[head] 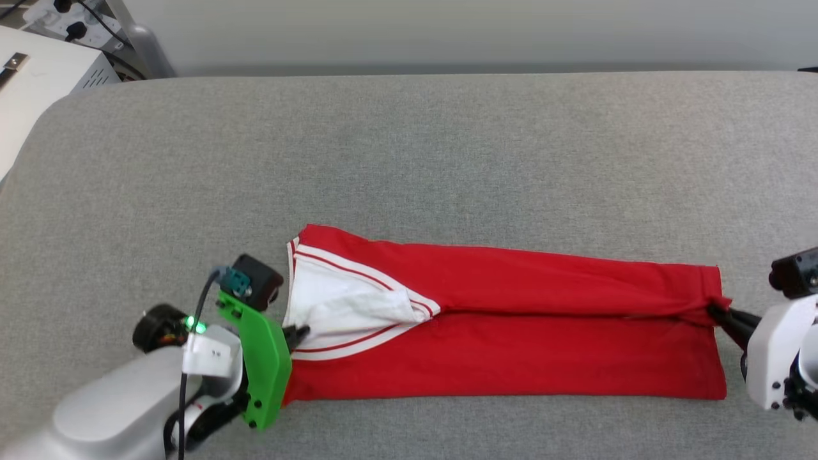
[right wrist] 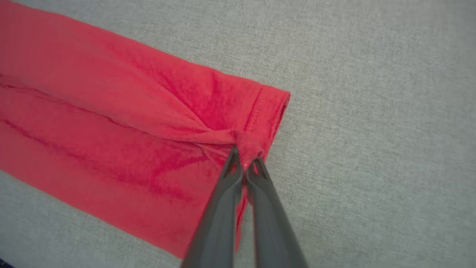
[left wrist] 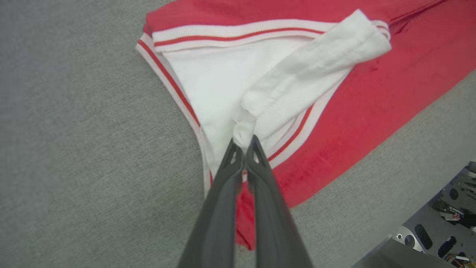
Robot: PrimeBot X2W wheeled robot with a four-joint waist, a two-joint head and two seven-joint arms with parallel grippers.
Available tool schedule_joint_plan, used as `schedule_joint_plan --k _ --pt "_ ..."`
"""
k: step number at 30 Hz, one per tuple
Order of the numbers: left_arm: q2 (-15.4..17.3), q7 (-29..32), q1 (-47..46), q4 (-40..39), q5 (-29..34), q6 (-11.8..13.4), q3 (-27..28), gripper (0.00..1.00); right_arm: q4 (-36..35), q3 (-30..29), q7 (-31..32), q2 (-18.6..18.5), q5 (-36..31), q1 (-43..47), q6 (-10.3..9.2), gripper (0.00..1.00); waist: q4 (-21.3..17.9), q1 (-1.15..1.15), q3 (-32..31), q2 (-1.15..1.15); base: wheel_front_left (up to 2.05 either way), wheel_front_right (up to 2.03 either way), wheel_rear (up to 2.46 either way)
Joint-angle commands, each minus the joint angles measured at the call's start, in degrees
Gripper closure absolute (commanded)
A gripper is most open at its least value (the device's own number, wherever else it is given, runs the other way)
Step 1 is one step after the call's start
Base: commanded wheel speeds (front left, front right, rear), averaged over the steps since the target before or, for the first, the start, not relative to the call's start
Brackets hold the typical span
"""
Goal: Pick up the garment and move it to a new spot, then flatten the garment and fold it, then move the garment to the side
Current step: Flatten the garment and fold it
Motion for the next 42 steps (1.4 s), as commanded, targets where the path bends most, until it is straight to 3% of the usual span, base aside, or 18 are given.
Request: schedule_joint_plan --k 1,8,9,10,11,15,22,27,30,34,42 --pt "-0.48 -0.63 1.64 0.14 -0.54 0.41 -0.12 1.0 -0.1 -0.09 0.45 0.2 -0.11 1.38 -0.03 1.0 0.05 0.0 0.85 0.0 0.0 0.0 0.0" --pt "-2.22 -2.4 5.03 3.36 -1.04 0.9 -0.48 1.0 0.42 -0.99 1.64 2.21 -0.03 4.39 -0.03 1.0 0.27 0.0 2.06 0.0 0.0 0.0 0.0" --pt "-2.39 -3.0 5.26 3.75 -1.11 1.08 -0.27 1.0 0.32 -1.42 1.48 2.47 0.16 4.51 -0.03 0.87 0.28 0.0 1.9 0.0 0.0 0.0 0.0" --pt "-2.51 -4.41 5.6 4.37 -1.22 1.24 0.28 0.64 0.08 -1.93 1.47 2.67 0.43 4.61 -0.03 0.38 0.24 0.0 1.59 0.0 0.0 0.0 0.0" --pt "-2.55 -5.76 5.79 4.77 -0.93 1.44 0.65 0.0 -0.34 -2.28 1.41 2.66 0.51 4.62 -0.03 0.0 0.2 0.0 1.2 0.0 0.0 0.0 0.0" --pt "-2.43 -12.97 6.79 5.19 1.03 4.28 2.8 0.0 -3.36 -4.66 1.18 1.52 1.14 4.99 -0.03 0.0 0.07 0.0 -0.81 0.0 0.0 0.0 0.0" --pt "-3.04 -25.87 8.58 3.56 5.01 13.8 8.09 0.0 -9.05 -12.22 3.81 -2.3 6.65 7.23 -0.03 0.0 1.04 0.0 -2.6 0.0 0.0 0.0 0.0" --pt "-4.47 -28.09 10.45 1.82 8.94 20.25 13.08 0.0 -9.19 -17.2 9.26 -3.23 9.76 8.71 -0.03 0.0 1.96 0.0 -1.94 0.0 0.0 0.0 0.0" --pt "-6.79 -28.2 12.19 -0.16 14.19 23.21 18.91 0.0 -8.01 -19.09 13.49 -2.79 11.69 9.44 -0.03 0.0 2.95 0.0 -0.92 0.0 0.0 0.0 0.0" --pt "-10.39 -28.22 16.24 -2.06 21.2 24.43 25.8 0.0 -5.67 -20.55 17.22 -1.31 12.65 9.69 -0.03 0.0 4.34 0.0 0.28 0.0 0.0 0.0 0.0" --pt "-17.76 -28.23 22.87 -3.37 32.74 21.94 37.31 0.0 -0.96 -19.86 20.47 2.97 10.57 8.18 -0.03 0.0 6.63 0.0 2.88 0.0 0.0 0.0 0.0"
